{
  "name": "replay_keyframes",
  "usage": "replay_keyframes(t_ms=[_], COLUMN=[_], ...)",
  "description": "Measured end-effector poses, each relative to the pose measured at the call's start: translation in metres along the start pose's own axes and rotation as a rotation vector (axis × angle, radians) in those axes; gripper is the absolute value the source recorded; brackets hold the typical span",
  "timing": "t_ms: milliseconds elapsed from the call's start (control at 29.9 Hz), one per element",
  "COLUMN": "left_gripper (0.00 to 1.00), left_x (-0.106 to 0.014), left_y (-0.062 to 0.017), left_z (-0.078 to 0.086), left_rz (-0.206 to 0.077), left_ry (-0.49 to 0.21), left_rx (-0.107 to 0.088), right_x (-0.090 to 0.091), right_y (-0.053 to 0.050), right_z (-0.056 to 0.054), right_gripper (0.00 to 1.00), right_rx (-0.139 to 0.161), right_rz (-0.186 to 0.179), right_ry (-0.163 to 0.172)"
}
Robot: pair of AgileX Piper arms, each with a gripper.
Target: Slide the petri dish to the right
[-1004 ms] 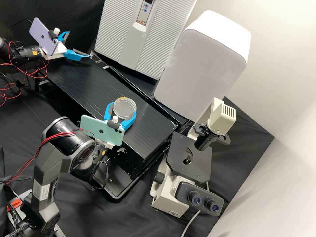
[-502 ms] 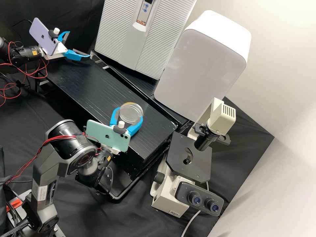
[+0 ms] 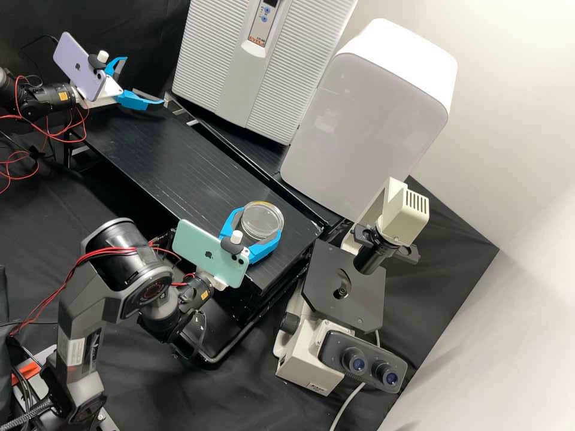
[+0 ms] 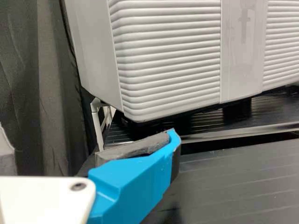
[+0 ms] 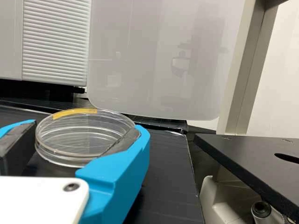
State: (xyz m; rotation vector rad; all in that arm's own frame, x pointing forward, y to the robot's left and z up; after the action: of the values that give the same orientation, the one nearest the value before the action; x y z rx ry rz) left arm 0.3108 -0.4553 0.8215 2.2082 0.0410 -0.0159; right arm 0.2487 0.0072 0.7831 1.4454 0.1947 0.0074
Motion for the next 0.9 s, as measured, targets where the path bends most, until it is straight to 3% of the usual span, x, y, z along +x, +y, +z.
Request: replay_keyframes(t_ms=[335, 904], left_gripper=[1.0, 1.0], left_x=[0.0, 0.0], left_y=[0.0, 0.0], left_z=[0.0, 0.0], left_rz=[0.0, 0.0], left_ry=[0.0, 0.0], left_rx=[0.0, 0.0], right_x=[0.0009, 0.0046], right_y=[0.0004, 0.0035], right_z=[-0.0018, -0.0032], right_gripper=[1.0, 1.0], right_rx=[0.001, 0.034], right_rz=[-0.001, -0.005], right_ry=[-0.004, -0.01])
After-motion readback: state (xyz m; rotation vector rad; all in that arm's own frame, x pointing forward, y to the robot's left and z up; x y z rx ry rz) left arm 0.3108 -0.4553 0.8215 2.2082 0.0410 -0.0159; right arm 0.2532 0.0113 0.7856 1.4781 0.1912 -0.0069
